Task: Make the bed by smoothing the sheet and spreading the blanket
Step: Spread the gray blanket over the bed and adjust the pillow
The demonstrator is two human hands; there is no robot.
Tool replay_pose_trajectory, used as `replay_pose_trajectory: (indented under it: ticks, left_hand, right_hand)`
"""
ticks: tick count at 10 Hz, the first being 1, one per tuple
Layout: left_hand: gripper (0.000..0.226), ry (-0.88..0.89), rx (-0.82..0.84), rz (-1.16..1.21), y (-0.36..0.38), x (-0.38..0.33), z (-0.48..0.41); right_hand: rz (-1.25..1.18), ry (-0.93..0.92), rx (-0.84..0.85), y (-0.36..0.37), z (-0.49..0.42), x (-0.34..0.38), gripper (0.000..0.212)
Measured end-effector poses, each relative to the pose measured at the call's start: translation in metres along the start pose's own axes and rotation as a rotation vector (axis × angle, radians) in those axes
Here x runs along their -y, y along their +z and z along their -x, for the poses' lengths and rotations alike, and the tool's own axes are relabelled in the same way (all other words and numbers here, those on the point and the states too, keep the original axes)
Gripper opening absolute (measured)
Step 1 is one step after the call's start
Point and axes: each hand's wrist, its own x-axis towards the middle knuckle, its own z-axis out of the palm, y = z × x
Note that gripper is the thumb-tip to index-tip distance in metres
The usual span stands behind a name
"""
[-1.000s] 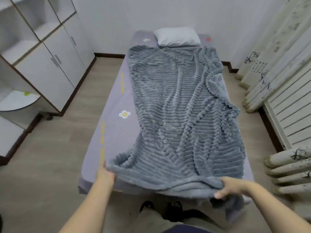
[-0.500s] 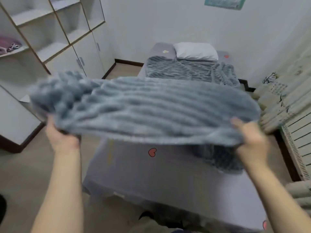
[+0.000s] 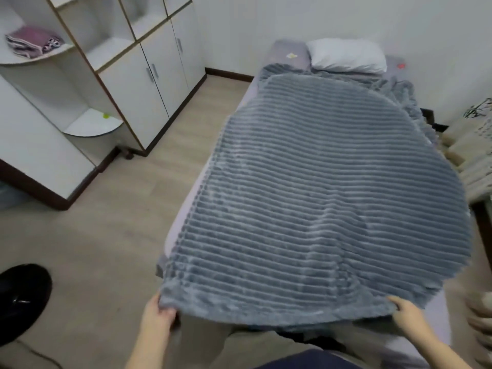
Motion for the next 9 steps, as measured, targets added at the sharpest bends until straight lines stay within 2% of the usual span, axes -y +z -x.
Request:
replay_pose_trajectory:
  ticks: [1, 2, 3, 4, 5, 6, 7, 8, 9]
  left_hand:
    - [0.033, 0.114, -0.206, 0.349, 0.009, -0.087, -0.038]
    - [0.031, 0.092, -0.179, 0.726, -0.020, -0.197, -0.064]
    - [0.031, 0.464, -0.191, 0.884, -0.069, -0.253, -0.079]
    - [0.029, 0.466, -0.137, 1.317, -0.116, -0.261, -0.082]
    - [0.040, 0.049, 0.023, 1.416, -0.115, -0.194, -0.091]
    - [0.019, -0.213, -0.391, 1.387, -0.089, -0.118, -0.094]
    - [0.037, -0.203, -0.409, 1.281, -0.092, -0.087, -0.100]
    - [0.042, -0.218, -0.468, 1.138, -0.100, -0.073, -0.116]
    - [0.045, -0.208, -0.400, 1.043, -0.092, -0.070, -0.123]
  right_hand:
    - [-0.279, -0.135, -0.239, -0.023, -0.009, 0.051, 0.034]
    - [-0.439, -0.417, -0.597, -0.094, 0.009, 0.127, 0.047]
    - [-0.766, -0.571, -0.872, -0.147, 0.027, 0.161, 0.031]
    - [-0.662, -0.727, -0.883, -0.144, 0.035, 0.170, 0.026]
    - [-0.078, -0.685, -0.632, -0.098, 0.023, 0.158, 0.036]
    - [0.312, -0.503, -0.285, -0.043, 0.004, 0.119, 0.040]
    - [0.394, -0.526, -0.323, -0.015, 0.001, 0.091, 0.039]
    - [0.315, -0.453, -0.430, -0.002, 0.006, 0.082, 0.040]
    - [0.160, -0.370, -0.328, 0.006, 0.012, 0.096, 0.037]
